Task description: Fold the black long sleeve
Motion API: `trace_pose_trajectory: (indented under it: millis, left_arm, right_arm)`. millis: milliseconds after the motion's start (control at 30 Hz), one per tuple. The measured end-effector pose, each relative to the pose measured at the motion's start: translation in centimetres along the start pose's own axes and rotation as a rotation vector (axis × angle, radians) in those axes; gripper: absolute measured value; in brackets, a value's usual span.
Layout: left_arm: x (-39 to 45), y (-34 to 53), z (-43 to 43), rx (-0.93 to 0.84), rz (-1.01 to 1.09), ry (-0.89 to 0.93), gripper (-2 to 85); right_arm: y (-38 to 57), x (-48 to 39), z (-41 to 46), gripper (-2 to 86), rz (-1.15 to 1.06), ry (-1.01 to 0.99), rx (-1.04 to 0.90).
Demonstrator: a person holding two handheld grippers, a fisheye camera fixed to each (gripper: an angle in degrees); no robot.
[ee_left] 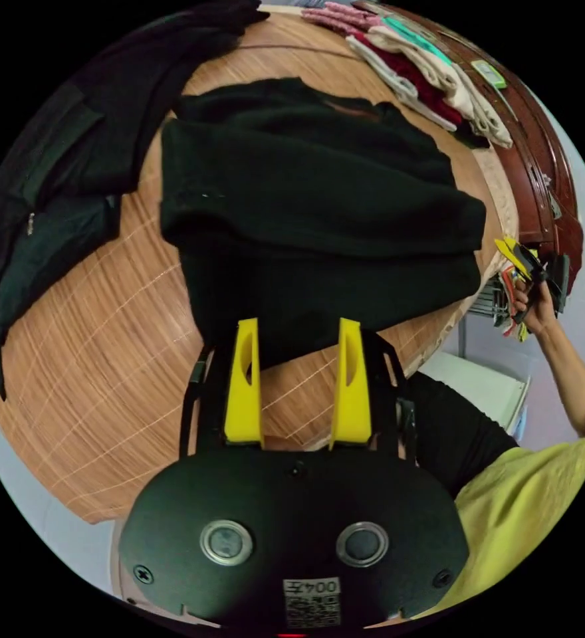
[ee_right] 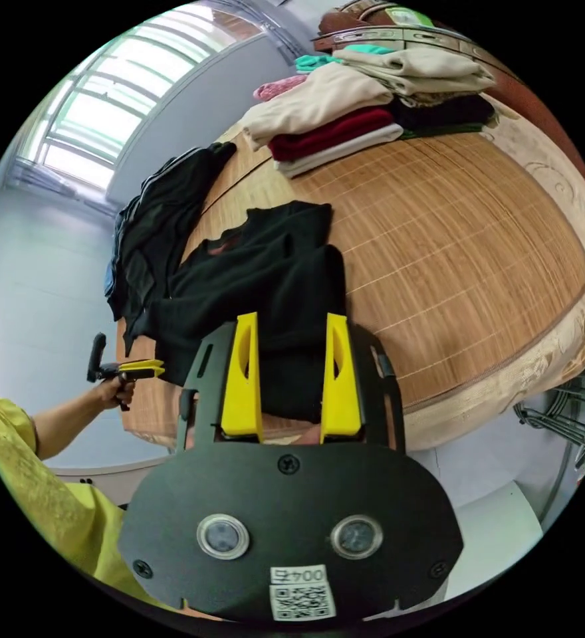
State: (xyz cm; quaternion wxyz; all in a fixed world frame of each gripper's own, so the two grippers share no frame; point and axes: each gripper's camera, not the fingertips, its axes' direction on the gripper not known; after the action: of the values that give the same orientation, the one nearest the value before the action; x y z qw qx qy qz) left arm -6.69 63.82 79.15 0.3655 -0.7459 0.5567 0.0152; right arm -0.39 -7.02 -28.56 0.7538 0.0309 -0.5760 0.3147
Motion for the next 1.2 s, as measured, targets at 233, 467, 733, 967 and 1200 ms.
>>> trace_pose_trajectory:
  millis: [233,467,733,967,1200]
  left_arm:
    - [-8.1,0.9,-2.4,0.096,-0.077,0.028,18.2]
    - [-13.2,-2.3,-0.7,0.011,-0.063,0.117,18.6]
    - [-16.5,-3.8,-1.2,0.027,-0.022,0.289,18.1]
    - [-21.0,-5.2,1.2,-0.102,-0.098,0.356,6.9]
    - [-22.9,-4.9,-1.7,-0.029,-0.015,0.629,4.0]
  right_arm:
    - [-2.4,4.7,-1.5,15.0,-0.020,-0.023,-0.098]
    - [-3.6,6.8,-4.2,8.8,-0.066,-0.008,-0.192]
    - [-5.4,9.7,-9.9,4.0,0.000,-0.162,-0.225]
    - [-8.0,11.6,-12.9,2.6,0.009,-0.211,-0.295]
    - [-12.3,14.2,-20.2,0.9,0.049,-0.560,-0.316]
